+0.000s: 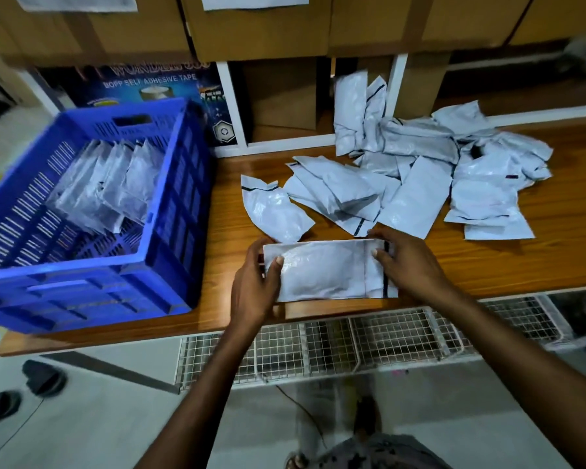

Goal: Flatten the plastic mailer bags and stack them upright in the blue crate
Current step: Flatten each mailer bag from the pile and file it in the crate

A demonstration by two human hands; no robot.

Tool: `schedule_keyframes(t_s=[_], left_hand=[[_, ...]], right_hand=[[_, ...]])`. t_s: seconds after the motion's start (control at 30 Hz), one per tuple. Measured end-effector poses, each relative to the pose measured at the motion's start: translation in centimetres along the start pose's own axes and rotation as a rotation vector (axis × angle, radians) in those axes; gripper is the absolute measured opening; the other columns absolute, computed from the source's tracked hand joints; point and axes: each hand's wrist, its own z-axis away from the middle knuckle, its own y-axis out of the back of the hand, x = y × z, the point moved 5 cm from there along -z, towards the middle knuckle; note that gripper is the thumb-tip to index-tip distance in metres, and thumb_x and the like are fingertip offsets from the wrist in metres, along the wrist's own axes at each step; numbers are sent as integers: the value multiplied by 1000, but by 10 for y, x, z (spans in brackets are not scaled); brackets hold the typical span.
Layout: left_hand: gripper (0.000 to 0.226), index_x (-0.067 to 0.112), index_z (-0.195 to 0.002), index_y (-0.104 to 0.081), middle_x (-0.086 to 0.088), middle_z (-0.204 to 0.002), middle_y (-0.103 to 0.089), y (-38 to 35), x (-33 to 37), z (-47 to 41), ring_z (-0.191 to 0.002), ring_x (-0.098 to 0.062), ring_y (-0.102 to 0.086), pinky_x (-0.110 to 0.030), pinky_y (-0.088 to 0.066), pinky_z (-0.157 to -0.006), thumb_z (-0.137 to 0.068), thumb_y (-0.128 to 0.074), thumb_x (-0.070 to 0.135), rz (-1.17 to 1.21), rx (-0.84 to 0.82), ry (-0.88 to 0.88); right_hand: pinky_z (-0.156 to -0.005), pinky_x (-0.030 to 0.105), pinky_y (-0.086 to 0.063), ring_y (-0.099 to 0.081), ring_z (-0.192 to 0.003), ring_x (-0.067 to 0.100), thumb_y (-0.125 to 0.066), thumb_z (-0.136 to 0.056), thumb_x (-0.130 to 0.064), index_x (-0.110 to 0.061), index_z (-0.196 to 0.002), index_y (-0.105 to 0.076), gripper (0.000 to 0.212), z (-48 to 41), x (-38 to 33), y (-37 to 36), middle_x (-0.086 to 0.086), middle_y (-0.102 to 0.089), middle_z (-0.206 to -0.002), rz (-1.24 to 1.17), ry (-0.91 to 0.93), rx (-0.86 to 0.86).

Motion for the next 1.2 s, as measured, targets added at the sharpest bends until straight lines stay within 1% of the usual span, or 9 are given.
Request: schedule_keyframes(t_s=[0.1,0.23,0.3,0.37,0.53,0.8,1.0,1.1,1.2], left_hand=[[65,16,-158,-32,-6,-155,-46,-21,-6,2,-137,-22,-46,-39,-42,-106,-102,-55,39,-293,10,-119],[54,12,-154,-42,-8,-164,-36,-69,-3,3,-152,-26,-29,-45,-36,-117,-108,-36,39,-603,-190,-313],[58,12,-158,-36,-8,-167,-29,-85,-13,2,-156,-27,-21,-48,-29,-122,-109,-27,42,-676,-283,-291],[62,18,-161,-30,-5,-169,-24,-88,-28,3,-157,-27,-17,-51,-24,-125,-108,-24,49,-704,-312,-245],[72,29,-164,-19,3,-172,-10,-81,-37,4,-159,-23,-4,-41,-12,-124,-103,-27,66,-719,-299,-199],[88,35,-164,-13,4,-173,-5,-70,-32,5,-159,-17,1,-40,-12,-127,-93,-23,85,-767,-334,-111],[101,33,-165,1,6,-171,12,-49,-37,24,-157,-12,15,-40,2,-128,-86,-15,94,-723,-419,-71],[103,31,-164,9,10,-169,20,-41,-35,36,-156,-13,21,-42,5,-127,-85,-12,94,-750,-477,-156],[99,29,-165,4,10,-170,11,-37,-37,54,-157,-14,12,-39,-1,-127,-92,-32,85,-761,-501,-268]], right_hand=[[-112,47,-37,-47,-138,28,-66,-96,-23,-20,-144,-53,50,-3,1,-23,6,-53,-149,235,66,38],[-123,43,-14,-16,-155,22,-33,-109,-40,-22,-159,-30,53,10,-20,-84,4,-21,-167,260,88,-210],[-125,44,-2,-1,-157,22,-11,-107,-50,-23,-163,-13,62,14,-20,-110,3,-4,-170,332,104,-294],[-126,43,2,4,-157,21,-3,-103,-56,-25,-163,-6,68,17,-6,-117,1,3,-170,336,89,-299],[-127,42,2,16,-155,18,-11,-99,-75,-30,-162,8,80,18,26,-104,0,17,-168,371,43,-272],[-126,48,3,19,-154,17,-3,-98,-75,-26,-161,14,82,24,40,-90,3,17,-168,434,-2,-297],[-124,54,9,22,-153,20,5,-91,-80,-20,-160,18,91,38,49,-72,4,22,-167,487,-68,-350],[-124,50,12,26,-152,20,0,-88,-85,-23,-158,21,96,42,25,-70,4,28,-165,388,60,-390],[-125,48,7,21,-154,17,-21,-90,-86,-29,-159,19,97,63,-1,-83,1,24,-165,410,226,-484]])
